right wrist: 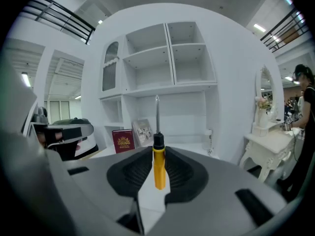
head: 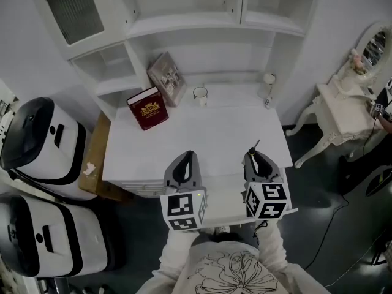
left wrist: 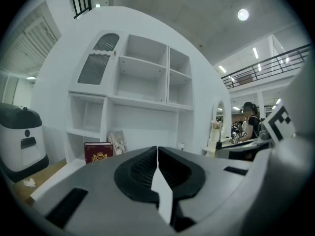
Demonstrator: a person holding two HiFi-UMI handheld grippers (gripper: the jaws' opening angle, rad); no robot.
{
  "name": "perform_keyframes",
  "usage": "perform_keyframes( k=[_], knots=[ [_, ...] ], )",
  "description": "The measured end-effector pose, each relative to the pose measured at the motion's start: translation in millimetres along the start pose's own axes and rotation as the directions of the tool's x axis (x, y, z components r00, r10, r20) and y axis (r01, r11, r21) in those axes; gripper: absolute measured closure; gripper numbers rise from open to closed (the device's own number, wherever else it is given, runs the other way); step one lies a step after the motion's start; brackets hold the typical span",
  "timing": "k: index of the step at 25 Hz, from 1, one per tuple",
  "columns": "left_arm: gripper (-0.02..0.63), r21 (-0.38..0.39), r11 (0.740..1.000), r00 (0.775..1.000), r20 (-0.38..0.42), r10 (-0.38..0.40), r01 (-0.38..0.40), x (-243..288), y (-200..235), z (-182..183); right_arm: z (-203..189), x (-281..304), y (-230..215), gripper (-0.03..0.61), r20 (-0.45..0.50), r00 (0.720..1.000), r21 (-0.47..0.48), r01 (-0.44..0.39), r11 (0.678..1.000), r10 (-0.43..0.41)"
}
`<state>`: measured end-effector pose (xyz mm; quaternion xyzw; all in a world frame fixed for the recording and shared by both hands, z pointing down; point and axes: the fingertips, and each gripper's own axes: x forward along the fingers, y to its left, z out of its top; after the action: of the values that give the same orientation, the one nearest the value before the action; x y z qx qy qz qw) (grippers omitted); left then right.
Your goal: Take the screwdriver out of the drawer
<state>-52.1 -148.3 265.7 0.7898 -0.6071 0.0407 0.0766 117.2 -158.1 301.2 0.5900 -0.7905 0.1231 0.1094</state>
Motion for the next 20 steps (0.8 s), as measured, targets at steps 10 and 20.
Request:
perform_keyframes(
  k=[10, 20],
  knots=[
    [0.603, 0.005, 1.000, 0.999, 0.039, 0.007, -0.007, -13, -7, 14, 21, -17, 2, 0.503, 0.074, 0.997, -0.002, 0.000, 1.000, 0.000],
    [0.603, 0.004, 1.000, 0.999, 0.041, 0.011, -0.011, -20, -12, 15, 22, -24, 0, 0.503, 0.090, 0.996, 0.013, -0.005, 1.000, 0.004]
  ],
)
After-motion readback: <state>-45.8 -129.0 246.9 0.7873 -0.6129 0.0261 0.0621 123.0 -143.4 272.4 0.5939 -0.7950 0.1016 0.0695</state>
